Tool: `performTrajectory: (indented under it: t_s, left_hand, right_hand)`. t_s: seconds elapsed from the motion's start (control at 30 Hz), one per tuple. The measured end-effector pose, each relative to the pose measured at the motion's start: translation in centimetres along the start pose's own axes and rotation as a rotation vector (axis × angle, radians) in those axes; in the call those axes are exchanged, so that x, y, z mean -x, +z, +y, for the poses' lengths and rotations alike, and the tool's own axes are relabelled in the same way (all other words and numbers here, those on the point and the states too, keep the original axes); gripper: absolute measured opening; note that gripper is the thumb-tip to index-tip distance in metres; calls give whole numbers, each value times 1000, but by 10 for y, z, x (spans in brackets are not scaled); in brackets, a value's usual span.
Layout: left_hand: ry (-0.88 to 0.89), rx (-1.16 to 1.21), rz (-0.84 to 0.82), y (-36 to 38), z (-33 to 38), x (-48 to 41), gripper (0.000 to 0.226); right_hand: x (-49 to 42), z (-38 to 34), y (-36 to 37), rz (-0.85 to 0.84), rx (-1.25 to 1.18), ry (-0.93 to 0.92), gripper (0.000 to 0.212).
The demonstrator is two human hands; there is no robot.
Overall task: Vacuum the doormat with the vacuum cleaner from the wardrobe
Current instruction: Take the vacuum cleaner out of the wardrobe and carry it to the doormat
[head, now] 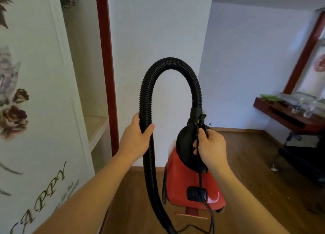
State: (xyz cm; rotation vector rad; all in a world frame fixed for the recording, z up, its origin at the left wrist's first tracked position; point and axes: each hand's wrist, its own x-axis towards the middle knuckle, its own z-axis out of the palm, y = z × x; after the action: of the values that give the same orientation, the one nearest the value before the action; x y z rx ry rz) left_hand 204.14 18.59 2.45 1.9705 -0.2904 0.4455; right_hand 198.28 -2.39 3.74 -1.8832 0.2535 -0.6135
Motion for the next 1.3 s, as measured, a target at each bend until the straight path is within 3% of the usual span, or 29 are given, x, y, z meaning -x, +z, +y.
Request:
performTrajectory:
  t_s: [0.37,0.67,1.3]
  left_hand:
    - [130,83,-171,96,-48,-198,48]
    - [189,106,-287,202,-49,-312,49]
    - [265,191,-358,495,40,-449,47]
  right_hand:
    - [-170,36,45,215,71,37,40]
    - [-282,72,30,330,71,117,38]
    - [-510,171,-129,465,109,138,40]
